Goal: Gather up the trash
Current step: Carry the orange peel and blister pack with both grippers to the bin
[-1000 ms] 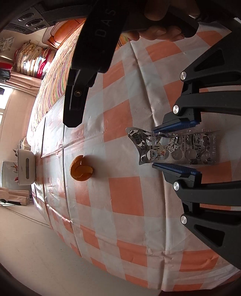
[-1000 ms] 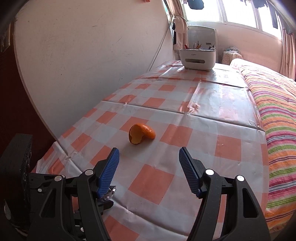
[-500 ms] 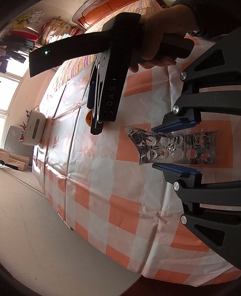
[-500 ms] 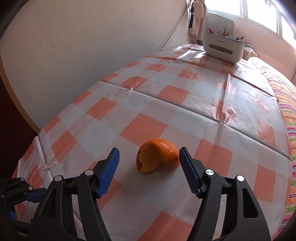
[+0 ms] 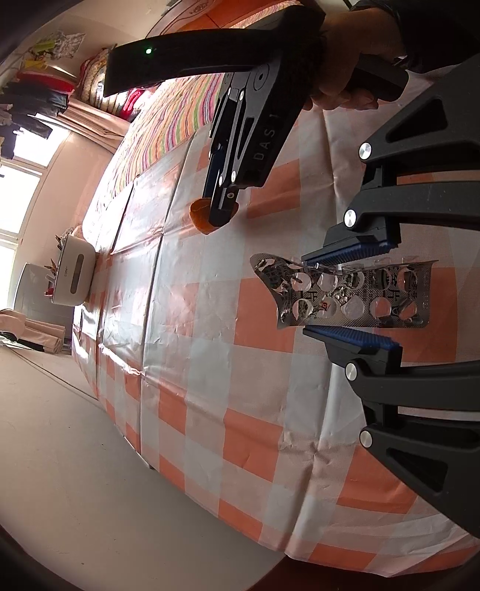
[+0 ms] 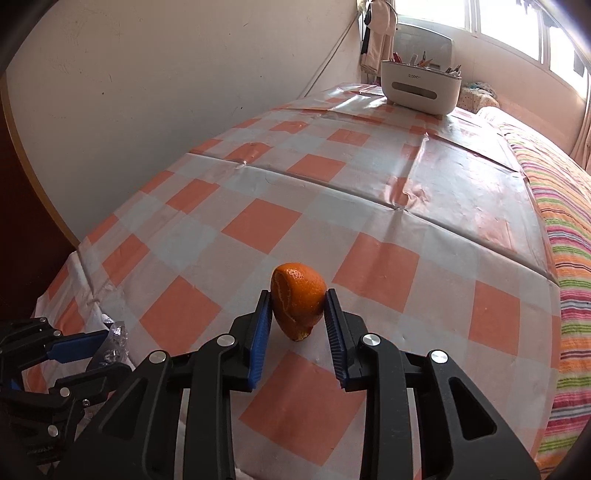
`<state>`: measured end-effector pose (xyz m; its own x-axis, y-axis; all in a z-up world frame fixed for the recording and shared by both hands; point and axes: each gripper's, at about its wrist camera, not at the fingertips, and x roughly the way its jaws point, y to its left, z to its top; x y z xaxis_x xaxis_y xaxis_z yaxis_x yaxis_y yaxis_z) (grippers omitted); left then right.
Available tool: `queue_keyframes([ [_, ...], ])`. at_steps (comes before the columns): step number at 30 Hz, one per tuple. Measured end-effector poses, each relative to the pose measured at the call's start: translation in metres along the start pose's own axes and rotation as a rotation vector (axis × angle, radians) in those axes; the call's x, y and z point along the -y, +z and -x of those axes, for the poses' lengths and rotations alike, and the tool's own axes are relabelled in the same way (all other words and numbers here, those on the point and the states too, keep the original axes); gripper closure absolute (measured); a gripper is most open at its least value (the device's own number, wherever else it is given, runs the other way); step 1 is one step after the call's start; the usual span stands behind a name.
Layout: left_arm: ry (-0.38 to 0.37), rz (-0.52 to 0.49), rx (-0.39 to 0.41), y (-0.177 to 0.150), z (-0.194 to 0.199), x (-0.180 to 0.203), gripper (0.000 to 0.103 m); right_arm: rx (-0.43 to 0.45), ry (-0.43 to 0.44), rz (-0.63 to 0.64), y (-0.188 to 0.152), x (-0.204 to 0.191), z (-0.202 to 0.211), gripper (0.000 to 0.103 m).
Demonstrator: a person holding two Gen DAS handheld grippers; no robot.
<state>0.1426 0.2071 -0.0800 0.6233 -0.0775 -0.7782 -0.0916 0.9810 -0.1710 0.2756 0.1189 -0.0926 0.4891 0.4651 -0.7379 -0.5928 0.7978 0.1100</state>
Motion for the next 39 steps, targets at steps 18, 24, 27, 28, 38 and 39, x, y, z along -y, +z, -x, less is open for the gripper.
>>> queue_keyframes([
  [18,-0.094,-0.179,0.004,-0.031,0.004,0.082,0.071,0.055,-0.007,-0.269,-0.114,0.054,0.092,0.074],
  [24,-0.11,-0.228,0.003,-0.042,0.003,0.102,0.071,0.105,-0.039,-0.322,-0.136,0.068,0.12,0.074],
  [27,-0.117,-0.24,-0.003,-0.047,0.001,0.109,0.071,0.13,-0.039,-0.339,-0.143,0.072,0.133,0.074],
  [28,-0.117,-0.245,-0.003,-0.049,0.001,0.112,0.071,0.141,-0.041,-0.344,-0.145,0.073,0.137,0.074],
  [38,-0.112,-0.308,-0.001,-0.067,0.001,0.147,0.071,0.208,-0.062,-0.381,-0.159,0.09,0.17,0.074],
  [39,-0.115,-0.309,-0.003,-0.067,0.001,0.15,0.071,0.213,-0.062,-0.386,-0.161,0.092,0.172,0.074],
])
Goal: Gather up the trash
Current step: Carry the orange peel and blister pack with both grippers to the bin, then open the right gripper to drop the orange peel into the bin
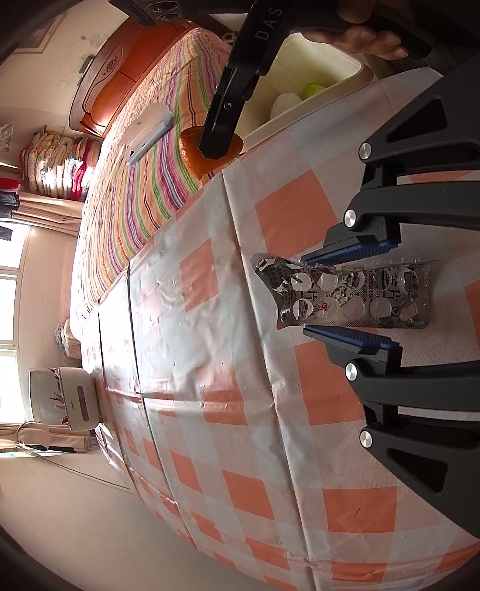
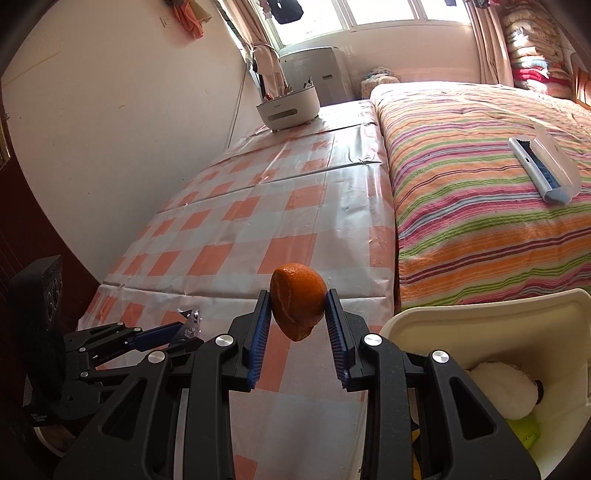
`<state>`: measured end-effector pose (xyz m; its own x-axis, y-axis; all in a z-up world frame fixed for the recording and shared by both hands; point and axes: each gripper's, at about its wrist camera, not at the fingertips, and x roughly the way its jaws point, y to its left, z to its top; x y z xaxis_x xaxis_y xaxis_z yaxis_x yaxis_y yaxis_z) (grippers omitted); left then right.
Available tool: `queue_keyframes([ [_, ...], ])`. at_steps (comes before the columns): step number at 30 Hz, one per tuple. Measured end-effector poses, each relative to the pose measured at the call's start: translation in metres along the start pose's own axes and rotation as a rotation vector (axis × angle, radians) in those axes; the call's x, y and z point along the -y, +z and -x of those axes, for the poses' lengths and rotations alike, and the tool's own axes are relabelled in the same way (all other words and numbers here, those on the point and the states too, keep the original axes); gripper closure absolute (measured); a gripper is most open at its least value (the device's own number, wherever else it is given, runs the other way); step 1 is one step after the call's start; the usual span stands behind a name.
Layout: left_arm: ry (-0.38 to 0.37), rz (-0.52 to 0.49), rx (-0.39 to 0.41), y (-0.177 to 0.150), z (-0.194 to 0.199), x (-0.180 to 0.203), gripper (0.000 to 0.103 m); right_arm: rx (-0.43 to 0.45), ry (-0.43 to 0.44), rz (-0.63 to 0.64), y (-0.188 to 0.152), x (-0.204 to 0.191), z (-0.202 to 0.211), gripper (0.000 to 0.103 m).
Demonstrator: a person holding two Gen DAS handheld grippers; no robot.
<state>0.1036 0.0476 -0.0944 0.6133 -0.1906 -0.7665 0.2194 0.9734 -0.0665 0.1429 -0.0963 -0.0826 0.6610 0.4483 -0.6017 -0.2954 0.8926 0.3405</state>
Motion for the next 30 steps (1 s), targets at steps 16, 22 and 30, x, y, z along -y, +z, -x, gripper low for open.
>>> queue_keyframes([
  [16,-0.024,-0.084,0.018,0.014,0.006,0.067,0.071,0.106,-0.074,-0.094,-0.005,0.041,0.049,0.072],
  [22,-0.043,-0.127,0.017,0.017,0.006,0.091,0.071,0.142,-0.131,-0.142,-0.011,0.059,0.065,0.072],
  [30,-0.061,-0.178,0.015,0.021,0.006,0.118,0.071,0.188,-0.217,-0.211,-0.017,0.08,0.082,0.071],
])
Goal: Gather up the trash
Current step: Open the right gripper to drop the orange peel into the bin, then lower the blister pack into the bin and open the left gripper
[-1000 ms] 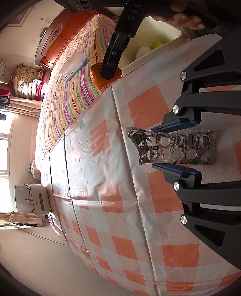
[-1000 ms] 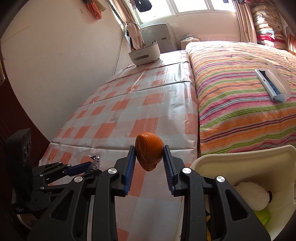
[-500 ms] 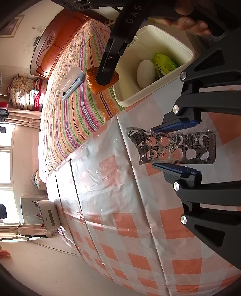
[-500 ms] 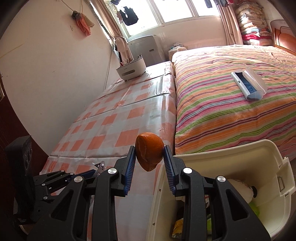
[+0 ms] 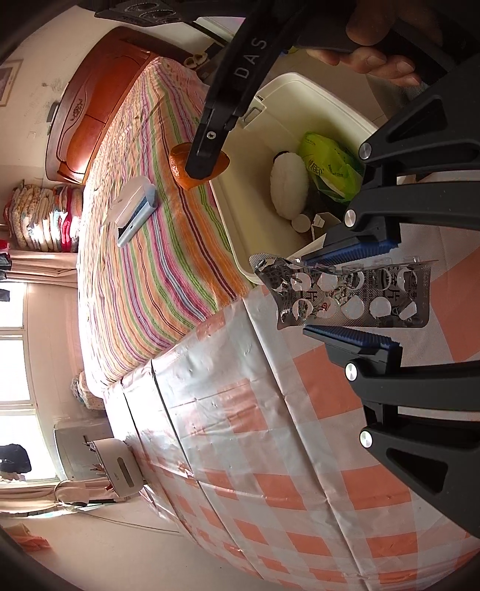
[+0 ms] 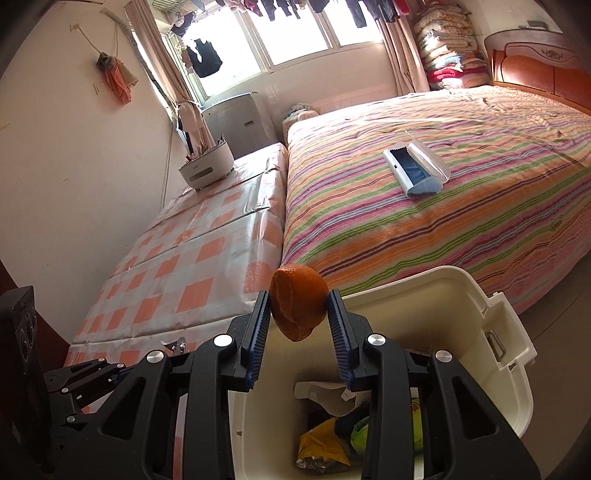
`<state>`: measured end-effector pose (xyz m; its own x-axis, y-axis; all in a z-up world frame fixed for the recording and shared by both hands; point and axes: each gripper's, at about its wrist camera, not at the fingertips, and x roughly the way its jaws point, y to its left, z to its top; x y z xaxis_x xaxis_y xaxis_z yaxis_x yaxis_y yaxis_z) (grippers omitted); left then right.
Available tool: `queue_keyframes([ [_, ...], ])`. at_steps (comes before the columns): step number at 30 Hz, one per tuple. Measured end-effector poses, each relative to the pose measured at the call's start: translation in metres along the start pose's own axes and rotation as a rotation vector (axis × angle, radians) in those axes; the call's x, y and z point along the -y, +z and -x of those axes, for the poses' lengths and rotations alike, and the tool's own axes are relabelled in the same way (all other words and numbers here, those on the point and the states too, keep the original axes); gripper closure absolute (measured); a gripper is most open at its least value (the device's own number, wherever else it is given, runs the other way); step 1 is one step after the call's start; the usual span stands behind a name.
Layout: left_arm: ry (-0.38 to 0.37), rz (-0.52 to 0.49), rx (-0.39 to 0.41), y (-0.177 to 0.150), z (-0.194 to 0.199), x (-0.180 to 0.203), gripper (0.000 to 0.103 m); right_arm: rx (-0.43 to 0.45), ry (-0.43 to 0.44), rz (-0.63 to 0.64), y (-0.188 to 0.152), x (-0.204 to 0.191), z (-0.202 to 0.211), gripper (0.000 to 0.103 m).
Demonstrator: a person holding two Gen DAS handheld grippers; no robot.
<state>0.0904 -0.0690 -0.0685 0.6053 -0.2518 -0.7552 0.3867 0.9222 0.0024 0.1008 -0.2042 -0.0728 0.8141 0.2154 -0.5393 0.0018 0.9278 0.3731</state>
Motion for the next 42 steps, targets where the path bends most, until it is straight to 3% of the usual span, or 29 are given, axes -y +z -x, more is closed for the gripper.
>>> queue_keyframes([
  [5,-0.007,-0.03,-0.007,0.004,-0.003,0.013,0.071,0.017,-0.004,-0.039,0.001,0.012,0.006,0.067],
  [11,-0.013,-0.059,-0.012,0.008,-0.007,0.026,0.071,0.075,-0.011,-0.097,0.003,0.025,0.019,0.046],
  [16,-0.018,-0.082,-0.016,0.01,-0.009,0.038,0.071,0.136,-0.011,-0.159,0.005,0.038,0.032,0.041],
  [23,-0.026,-0.11,-0.023,0.013,-0.014,0.053,0.071,0.212,-0.038,-0.218,0.003,0.056,0.052,0.036],
  [42,-0.054,-0.191,-0.009,0.034,-0.026,0.099,0.071,0.284,-0.056,-0.311,-0.003,0.084,0.071,0.036],
])
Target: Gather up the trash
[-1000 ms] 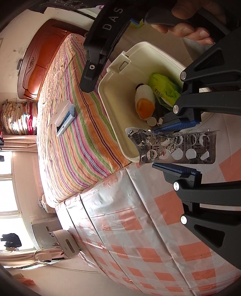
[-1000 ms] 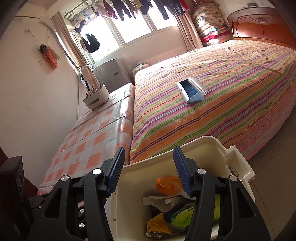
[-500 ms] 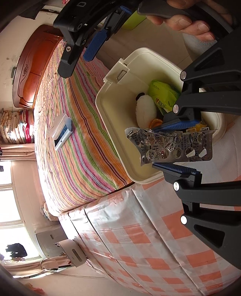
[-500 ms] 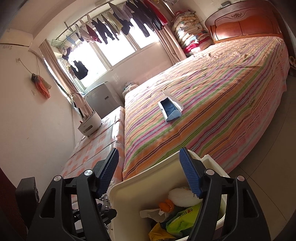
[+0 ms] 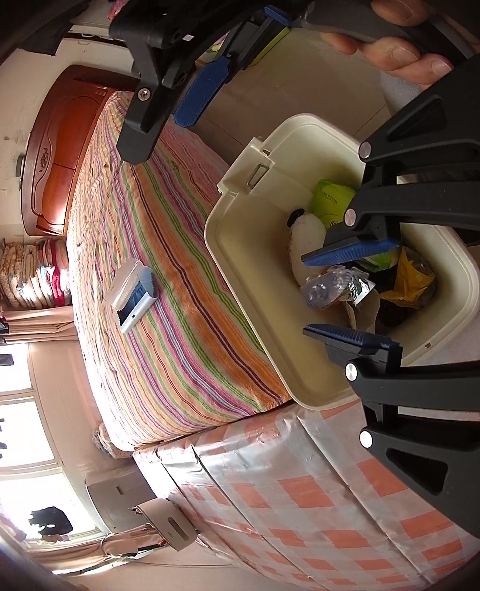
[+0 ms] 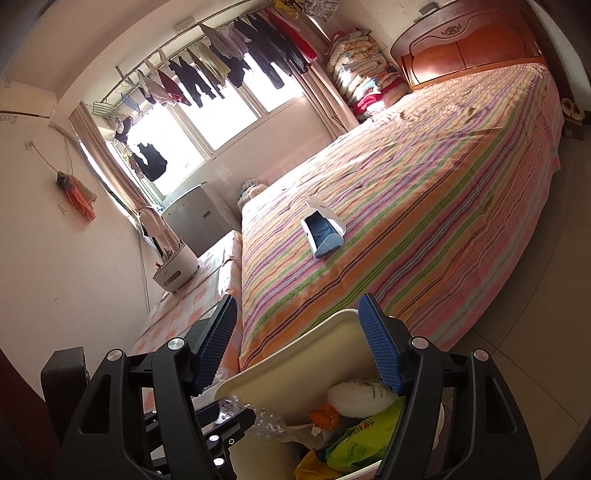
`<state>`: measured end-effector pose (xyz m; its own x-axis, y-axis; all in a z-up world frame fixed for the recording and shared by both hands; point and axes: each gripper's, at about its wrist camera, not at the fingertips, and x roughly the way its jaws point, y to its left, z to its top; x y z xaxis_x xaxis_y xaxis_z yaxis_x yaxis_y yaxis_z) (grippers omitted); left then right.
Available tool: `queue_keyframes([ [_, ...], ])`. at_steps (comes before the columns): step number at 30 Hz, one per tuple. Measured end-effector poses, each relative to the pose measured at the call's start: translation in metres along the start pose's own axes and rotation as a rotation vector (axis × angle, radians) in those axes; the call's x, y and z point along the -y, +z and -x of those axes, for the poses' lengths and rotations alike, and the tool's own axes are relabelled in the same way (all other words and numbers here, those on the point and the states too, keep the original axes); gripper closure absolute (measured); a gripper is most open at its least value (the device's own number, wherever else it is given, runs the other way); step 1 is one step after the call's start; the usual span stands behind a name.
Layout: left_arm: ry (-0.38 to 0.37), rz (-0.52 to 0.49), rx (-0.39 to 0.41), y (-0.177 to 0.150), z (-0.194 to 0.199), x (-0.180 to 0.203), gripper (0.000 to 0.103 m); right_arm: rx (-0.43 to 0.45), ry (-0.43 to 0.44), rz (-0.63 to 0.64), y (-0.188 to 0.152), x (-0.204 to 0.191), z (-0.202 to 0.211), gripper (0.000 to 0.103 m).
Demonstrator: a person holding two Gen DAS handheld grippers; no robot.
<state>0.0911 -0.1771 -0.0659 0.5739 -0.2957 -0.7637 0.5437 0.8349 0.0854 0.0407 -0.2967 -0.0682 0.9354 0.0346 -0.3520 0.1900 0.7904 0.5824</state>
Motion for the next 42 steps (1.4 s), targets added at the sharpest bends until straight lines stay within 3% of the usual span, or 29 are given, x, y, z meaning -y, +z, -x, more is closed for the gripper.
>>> queue_keyframes([
  [4,0.001,-0.011,-0.007,0.004,-0.002,0.004,0.066,0.011,-0.005,-0.02,0.001,0.005,0.001,0.035],
  [6,0.015,-0.01,-0.003,0.004,-0.001,0.004,0.04,0.011,-0.01,-0.022,0.001,0.005,0.001,0.035],
  [9,0.049,-0.008,0.019,0.003,0.003,0.0,0.032,0.018,-0.026,-0.02,0.001,0.005,0.001,0.027],
  [16,0.119,0.056,0.026,-0.006,0.018,-0.024,0.031,0.001,-0.064,0.006,-0.001,-0.001,-0.002,0.026],
  [19,0.178,0.084,0.04,-0.012,0.03,-0.035,0.031,-0.016,-0.088,0.043,-0.005,-0.011,-0.002,0.017],
  [26,0.306,0.093,0.085,-0.029,0.065,-0.055,0.031,-0.077,-0.12,0.144,-0.022,-0.042,0.002,0.015],
  [42,0.342,0.184,0.121,-0.064,0.114,-0.099,0.027,-0.129,-0.177,0.342,-0.06,-0.108,0.018,0.015],
])
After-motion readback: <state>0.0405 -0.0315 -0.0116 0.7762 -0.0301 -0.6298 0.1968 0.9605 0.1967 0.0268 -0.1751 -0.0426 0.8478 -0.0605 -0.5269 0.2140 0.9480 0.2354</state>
